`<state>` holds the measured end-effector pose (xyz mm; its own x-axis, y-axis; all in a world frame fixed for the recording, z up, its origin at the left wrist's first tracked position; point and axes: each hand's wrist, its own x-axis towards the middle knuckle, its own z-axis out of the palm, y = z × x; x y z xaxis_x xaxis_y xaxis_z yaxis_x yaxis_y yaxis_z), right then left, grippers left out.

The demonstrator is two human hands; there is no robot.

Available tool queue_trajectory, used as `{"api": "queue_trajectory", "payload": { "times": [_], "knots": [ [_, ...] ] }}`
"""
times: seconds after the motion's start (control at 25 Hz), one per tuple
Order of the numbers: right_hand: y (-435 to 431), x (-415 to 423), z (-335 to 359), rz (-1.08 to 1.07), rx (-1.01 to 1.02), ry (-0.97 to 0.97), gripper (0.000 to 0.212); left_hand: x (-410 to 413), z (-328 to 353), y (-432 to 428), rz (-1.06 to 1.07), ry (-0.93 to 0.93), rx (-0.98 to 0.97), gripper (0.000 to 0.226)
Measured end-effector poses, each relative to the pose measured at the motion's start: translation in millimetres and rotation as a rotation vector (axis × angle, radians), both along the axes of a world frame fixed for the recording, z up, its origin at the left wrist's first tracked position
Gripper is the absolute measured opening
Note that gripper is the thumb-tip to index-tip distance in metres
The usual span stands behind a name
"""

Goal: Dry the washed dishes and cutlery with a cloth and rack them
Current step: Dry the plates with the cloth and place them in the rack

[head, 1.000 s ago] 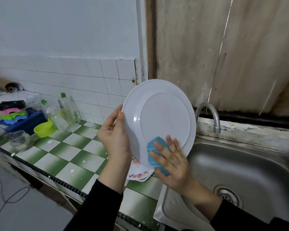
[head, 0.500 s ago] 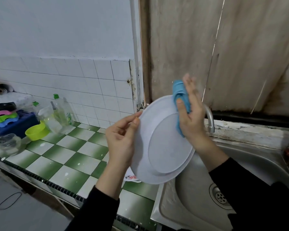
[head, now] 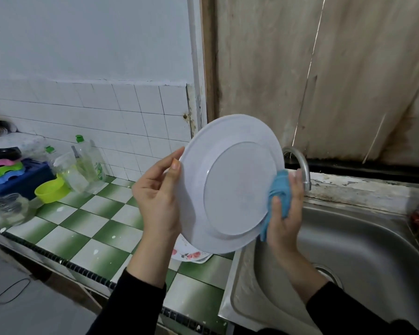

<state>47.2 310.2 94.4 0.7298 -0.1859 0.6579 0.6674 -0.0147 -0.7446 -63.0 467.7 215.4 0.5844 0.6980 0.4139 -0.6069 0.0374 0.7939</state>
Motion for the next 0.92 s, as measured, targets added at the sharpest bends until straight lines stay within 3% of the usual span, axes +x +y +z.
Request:
{"api": "queue_trajectory", "payload": {
  "times": [0.16, 0.24, 0.36, 0.48, 0.6, 0.64, 0.72, 0.76, 0.84, 0.92],
  "knots": [
    [-12.5, 36.4, 61.4, 0.040, 0.645, 0.432, 0.018, -1.2, -7.6, -9.4, -0.035, 0.030, 0.064, 0.025],
    [-21.7, 46.0, 78.4, 0.187, 0.874, 0.597, 0.016, 1.8, -13.0, -11.6, 0.004, 0.086, 0.039, 0.021],
    [-27.6, 47.9, 85.4, 0.377, 0.943, 0.578, 0.030, 6.4, -12.4, -10.4, 0.036, 0.306, -0.099, 0.023],
    [-30.1, 43.2, 85.5, 0.506, 0.999, 0.464, 0.036, 4.4, -2.5, -10.9, -0.201, 0.532, -0.225, 0.026],
    [-39.6, 43.2, 76.6, 0.686, 0.856, 0.437, 0.021, 3.3, 8.4, -6.1, -0.318, 0.646, -0.401, 0.040],
    [-41.3, 42.8, 73.6, 0.751, 0.785, 0.453, 0.030, 3.3, 10.8, -3.2, -0.348, 0.659, -0.464, 0.033],
    [-46.2, 49.1, 65.3, 0.839, 0.626, 0.508, 0.077, 3.9, 11.5, 0.7, -0.427, 0.609, -0.597, 0.015],
    [-48.8, 52.4, 62.4, 0.850, 0.547, 0.536, 0.086, 4.6, 7.8, 2.9, -0.445, 0.558, -0.664, 0.006],
    [-52.5, 57.4, 58.7, 0.821, 0.267, 0.563, 0.074, 4.5, -2.4, 6.7, -0.407, 0.524, -0.661, 0.026],
    [-48.5, 55.9, 57.7, 0.692, -0.152, 0.548, 0.039, 2.5, -7.8, 5.7, -0.315, 0.497, -0.564, 0.056]
  ]
}}
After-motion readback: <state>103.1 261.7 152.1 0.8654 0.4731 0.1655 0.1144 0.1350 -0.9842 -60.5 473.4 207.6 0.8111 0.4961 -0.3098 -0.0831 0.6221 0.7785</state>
